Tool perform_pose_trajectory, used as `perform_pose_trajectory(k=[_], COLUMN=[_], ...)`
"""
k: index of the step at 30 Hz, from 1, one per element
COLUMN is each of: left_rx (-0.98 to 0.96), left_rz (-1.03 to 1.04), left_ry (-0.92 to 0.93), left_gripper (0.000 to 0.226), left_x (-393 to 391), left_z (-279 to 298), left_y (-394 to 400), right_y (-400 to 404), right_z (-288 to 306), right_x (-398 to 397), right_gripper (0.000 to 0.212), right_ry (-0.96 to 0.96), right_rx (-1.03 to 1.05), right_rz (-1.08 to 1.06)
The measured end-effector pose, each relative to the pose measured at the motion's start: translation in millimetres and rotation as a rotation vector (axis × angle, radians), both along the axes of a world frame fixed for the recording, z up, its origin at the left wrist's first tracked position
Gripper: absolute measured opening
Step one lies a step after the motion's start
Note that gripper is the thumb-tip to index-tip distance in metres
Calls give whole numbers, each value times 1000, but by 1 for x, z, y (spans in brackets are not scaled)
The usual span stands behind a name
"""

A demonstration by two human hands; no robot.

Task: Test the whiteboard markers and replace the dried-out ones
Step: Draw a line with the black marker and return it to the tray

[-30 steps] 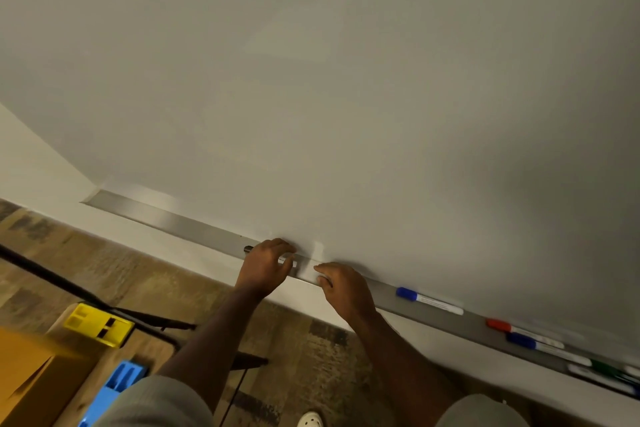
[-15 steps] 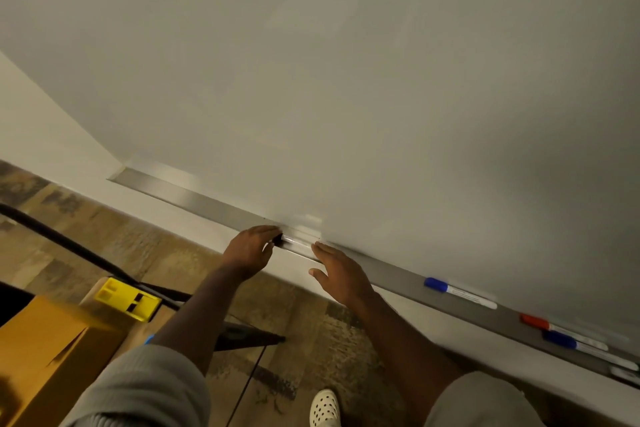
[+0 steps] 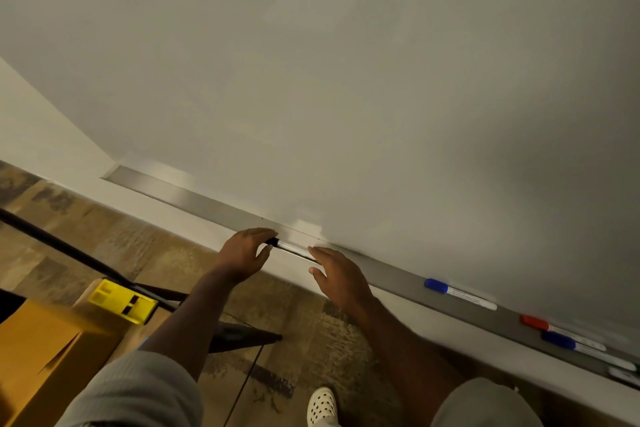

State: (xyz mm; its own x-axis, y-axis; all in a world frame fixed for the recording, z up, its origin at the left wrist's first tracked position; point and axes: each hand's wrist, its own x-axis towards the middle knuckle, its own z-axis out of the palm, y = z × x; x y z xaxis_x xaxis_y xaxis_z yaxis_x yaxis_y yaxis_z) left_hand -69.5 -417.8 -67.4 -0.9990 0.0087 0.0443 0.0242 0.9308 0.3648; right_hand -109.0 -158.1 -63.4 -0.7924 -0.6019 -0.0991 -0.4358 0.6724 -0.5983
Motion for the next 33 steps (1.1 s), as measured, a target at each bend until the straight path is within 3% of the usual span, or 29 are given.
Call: perform_pose_trajectory(k=[15, 33], left_rx=[-3, -2], left_rz=[-18, 3], left_ry=[76, 43], left_gripper=[25, 33], left_x=[-15, -6], left_z=[7, 5], left_y=[29, 33], right_y=[10, 12], right_z=[9, 6], right_x=[-5, -2], right_gripper=[49, 49], right_ry=[-20, 9], right_rx=[32, -3], right_rz=[13, 27])
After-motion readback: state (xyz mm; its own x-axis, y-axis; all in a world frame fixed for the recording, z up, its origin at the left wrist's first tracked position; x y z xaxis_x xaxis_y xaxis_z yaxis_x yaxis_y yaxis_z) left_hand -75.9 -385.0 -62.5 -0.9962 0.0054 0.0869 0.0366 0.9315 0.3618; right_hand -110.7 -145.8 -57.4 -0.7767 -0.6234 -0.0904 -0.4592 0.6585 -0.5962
